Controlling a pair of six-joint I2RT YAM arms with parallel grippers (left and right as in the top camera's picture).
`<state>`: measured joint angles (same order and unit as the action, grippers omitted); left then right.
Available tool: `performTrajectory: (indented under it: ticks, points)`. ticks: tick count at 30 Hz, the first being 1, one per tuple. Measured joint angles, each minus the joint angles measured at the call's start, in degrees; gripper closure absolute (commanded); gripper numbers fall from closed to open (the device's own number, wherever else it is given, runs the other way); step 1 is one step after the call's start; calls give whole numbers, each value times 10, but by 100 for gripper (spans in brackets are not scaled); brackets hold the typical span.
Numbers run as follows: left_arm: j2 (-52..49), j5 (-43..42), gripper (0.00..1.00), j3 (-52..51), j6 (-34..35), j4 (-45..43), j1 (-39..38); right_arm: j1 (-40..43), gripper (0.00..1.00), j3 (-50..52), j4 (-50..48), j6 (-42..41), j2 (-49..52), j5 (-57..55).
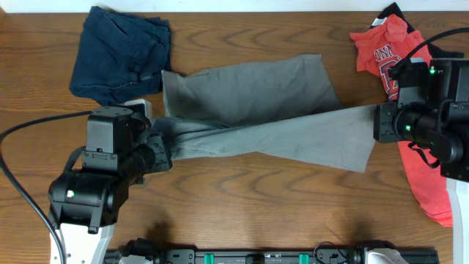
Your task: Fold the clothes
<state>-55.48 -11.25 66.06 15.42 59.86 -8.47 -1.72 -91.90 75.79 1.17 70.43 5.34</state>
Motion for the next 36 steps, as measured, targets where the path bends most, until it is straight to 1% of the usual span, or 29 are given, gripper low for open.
performTrajectory:
  ticks: [5,11,17,23,30,36]
  points:
    - [-26,12,94,1,0,-3,-1,0,99,-2,-31,10,32,5]
    - [-106,43,94,2,9,-46,-3,0,99,-2,-88,16,126,13]
    - [-196,83,94,2,11,-154,-4,0,99,-2,-156,16,206,13]
    - [-285,126,94,3,11,-284,-2,0,99,-2,-235,21,287,15]
    - [-376,144,94,3,11,-401,-2,0,99,-2,-334,25,369,13]
    - [-423,151,93,3,11,-499,1,0,99,-2,-405,25,419,9]
